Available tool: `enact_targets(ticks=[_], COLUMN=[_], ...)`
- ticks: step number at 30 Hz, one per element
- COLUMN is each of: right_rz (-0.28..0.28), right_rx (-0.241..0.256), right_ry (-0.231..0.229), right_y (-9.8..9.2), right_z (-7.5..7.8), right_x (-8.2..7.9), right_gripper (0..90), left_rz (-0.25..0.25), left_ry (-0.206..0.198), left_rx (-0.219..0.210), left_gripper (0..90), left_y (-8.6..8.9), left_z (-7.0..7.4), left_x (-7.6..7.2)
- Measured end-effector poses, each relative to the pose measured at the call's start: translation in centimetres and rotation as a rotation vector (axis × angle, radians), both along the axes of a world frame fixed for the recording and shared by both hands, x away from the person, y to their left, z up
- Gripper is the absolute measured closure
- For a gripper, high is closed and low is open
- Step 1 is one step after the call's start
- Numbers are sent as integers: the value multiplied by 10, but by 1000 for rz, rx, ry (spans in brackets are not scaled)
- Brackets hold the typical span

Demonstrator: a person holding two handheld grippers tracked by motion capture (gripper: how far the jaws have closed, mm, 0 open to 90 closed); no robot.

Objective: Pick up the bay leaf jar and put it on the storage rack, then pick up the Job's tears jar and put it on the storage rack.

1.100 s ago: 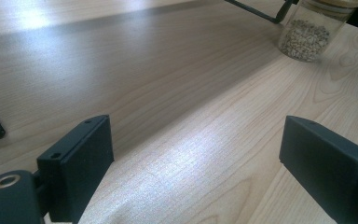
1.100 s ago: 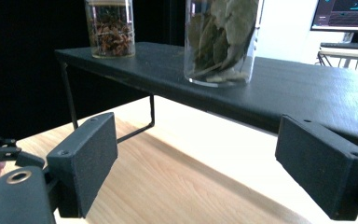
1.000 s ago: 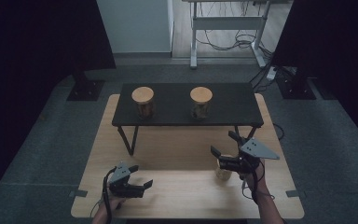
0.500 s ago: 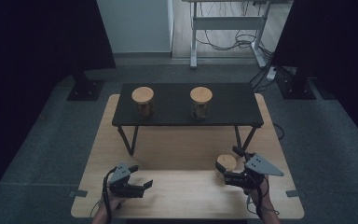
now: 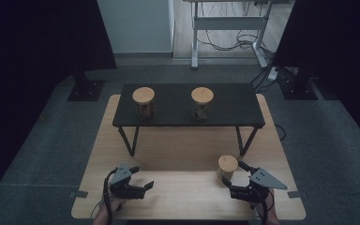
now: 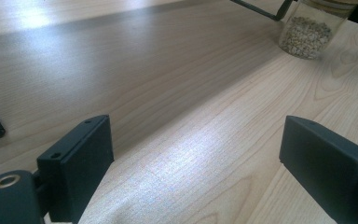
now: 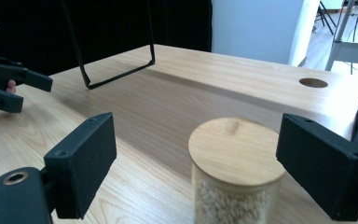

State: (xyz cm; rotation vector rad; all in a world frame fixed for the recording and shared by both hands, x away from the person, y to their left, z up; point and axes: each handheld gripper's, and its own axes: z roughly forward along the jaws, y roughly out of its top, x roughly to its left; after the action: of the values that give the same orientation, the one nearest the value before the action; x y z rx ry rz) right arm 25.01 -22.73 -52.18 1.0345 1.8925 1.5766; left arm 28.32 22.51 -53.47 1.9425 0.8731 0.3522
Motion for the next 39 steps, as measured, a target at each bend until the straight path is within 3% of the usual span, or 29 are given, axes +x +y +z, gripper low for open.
enact_targets(ticks=[22, 39], right_rz=[-32, -26], right_rx=[-47, -78], right_ry=[34, 74], right_y=[-10, -13], right_z=[-14, -23], right_x=[-9, -9], right_gripper=[105, 95], left_rz=[2, 3], left_ry=[-3, -4], left_rx=[3, 5], left_gripper=[90, 90], left_y=[2, 2], left_z=[0, 0], left_x=[0, 0])
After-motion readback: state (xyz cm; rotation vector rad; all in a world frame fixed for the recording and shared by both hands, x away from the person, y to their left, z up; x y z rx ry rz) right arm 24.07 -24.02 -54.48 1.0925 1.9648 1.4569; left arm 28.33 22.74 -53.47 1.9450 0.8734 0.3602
